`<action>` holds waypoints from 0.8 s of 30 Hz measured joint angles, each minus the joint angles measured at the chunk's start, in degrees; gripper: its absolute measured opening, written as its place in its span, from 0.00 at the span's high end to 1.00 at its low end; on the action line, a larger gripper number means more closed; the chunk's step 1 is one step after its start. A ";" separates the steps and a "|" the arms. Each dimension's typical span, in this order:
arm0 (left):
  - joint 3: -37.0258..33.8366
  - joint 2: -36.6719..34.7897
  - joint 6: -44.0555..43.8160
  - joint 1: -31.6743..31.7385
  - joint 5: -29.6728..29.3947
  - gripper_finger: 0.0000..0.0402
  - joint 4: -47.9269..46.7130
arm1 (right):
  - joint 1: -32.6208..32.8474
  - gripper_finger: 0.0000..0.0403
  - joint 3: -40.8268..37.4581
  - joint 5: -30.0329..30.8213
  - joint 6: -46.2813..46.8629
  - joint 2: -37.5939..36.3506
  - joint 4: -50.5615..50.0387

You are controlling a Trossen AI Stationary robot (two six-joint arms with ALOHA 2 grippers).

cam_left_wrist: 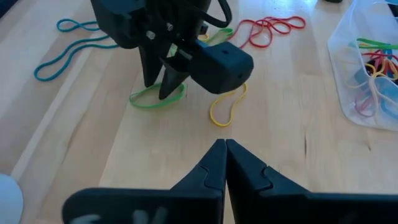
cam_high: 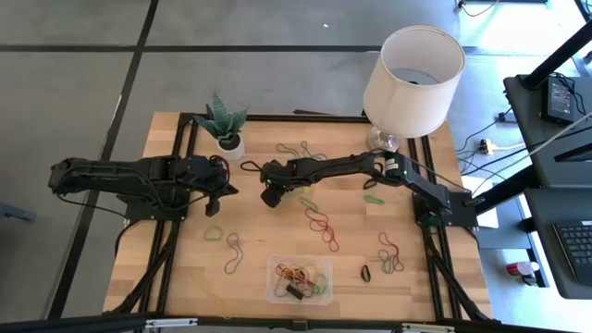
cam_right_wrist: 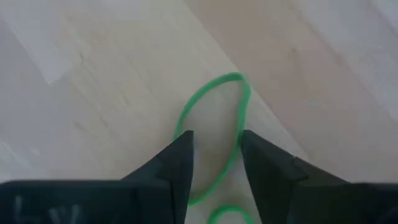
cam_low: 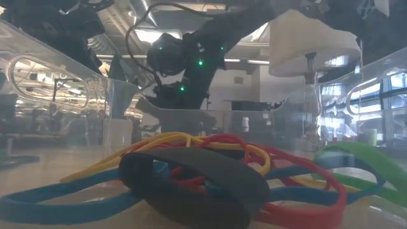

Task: Pick and place rubber bands into bin
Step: Put the green rubber band into the transparent bin

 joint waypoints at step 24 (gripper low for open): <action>0.00 -0.01 -1.03 0.00 -0.43 1.00 0.00 | 3.86 1.00 3.29 6.92 0.11 -11.98 -9.87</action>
